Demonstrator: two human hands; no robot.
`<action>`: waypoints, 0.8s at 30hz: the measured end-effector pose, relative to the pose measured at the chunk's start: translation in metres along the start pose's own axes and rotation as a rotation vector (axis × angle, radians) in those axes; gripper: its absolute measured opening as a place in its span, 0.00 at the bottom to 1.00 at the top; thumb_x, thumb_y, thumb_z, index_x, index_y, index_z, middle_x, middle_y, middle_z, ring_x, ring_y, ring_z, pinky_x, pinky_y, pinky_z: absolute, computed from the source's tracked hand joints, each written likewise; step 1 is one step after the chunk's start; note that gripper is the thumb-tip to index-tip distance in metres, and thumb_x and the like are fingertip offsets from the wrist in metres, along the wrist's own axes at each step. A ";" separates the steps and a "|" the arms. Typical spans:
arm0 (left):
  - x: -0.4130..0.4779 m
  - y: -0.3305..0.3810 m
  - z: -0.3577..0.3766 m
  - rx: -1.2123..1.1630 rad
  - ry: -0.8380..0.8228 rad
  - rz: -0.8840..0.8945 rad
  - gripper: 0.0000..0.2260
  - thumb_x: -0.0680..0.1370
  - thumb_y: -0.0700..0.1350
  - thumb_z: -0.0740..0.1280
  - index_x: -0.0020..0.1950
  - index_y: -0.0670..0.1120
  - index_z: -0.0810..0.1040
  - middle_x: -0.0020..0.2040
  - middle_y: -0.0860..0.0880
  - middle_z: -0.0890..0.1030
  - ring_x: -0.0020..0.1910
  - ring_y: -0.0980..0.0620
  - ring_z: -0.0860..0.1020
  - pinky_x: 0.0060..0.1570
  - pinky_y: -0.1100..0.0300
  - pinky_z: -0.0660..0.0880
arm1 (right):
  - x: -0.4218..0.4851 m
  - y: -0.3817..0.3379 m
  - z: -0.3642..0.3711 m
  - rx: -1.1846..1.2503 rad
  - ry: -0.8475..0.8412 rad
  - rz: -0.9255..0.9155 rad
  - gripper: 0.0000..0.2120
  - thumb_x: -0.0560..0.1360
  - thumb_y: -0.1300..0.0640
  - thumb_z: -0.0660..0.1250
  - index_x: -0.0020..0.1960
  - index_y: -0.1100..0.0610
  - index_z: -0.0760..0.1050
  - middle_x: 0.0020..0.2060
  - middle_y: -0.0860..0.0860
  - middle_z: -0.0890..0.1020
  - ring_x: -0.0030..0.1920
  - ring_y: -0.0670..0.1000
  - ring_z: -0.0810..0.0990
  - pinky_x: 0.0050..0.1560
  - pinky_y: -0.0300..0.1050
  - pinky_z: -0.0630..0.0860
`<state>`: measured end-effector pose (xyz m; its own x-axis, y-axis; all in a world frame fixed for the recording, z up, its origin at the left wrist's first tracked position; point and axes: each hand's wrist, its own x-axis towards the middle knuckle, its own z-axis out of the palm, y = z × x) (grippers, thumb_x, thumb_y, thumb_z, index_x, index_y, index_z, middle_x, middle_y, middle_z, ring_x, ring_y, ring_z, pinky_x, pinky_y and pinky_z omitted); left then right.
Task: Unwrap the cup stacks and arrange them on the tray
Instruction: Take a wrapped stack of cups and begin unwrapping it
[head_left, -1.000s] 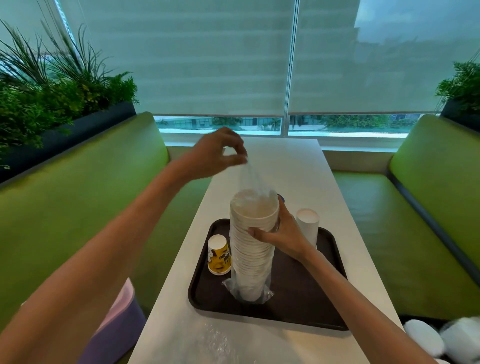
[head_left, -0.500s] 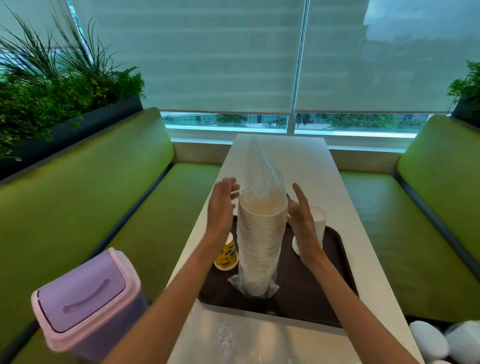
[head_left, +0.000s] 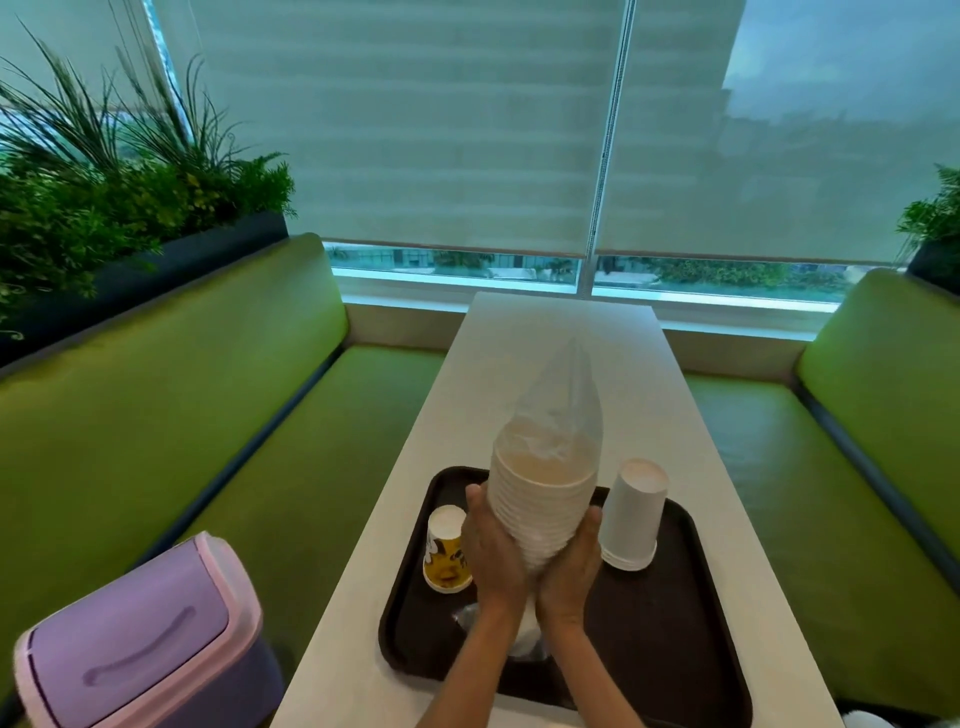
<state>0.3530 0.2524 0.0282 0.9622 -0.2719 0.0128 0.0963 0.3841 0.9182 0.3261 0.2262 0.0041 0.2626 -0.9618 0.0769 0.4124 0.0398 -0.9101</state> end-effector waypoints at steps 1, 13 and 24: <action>0.001 -0.007 -0.001 -0.012 -0.010 -0.002 0.19 0.83 0.52 0.51 0.44 0.48 0.77 0.43 0.47 0.82 0.46 0.48 0.79 0.49 0.53 0.74 | -0.001 0.005 -0.002 0.023 0.013 0.002 0.25 0.75 0.34 0.53 0.42 0.55 0.72 0.38 0.51 0.78 0.38 0.41 0.77 0.43 0.43 0.73; 0.003 -0.057 -0.033 0.086 0.018 -0.164 0.13 0.82 0.54 0.54 0.52 0.49 0.75 0.51 0.45 0.80 0.54 0.48 0.77 0.60 0.45 0.72 | -0.004 0.021 -0.017 -0.087 -0.068 0.164 0.19 0.81 0.43 0.51 0.51 0.53 0.75 0.50 0.54 0.80 0.58 0.55 0.78 0.59 0.48 0.75; 0.016 0.053 0.004 0.058 -0.011 0.009 0.20 0.84 0.50 0.49 0.57 0.45 0.80 0.55 0.45 0.82 0.55 0.49 0.80 0.57 0.54 0.75 | 0.044 -0.056 0.016 -0.067 -0.186 -0.013 0.30 0.76 0.30 0.47 0.62 0.47 0.75 0.59 0.51 0.80 0.62 0.52 0.77 0.63 0.49 0.72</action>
<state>0.3727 0.2645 0.0782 0.9602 -0.2783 0.0256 0.0721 0.3351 0.9394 0.3279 0.1863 0.0647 0.4169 -0.8953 0.1568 0.3597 0.0040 -0.9331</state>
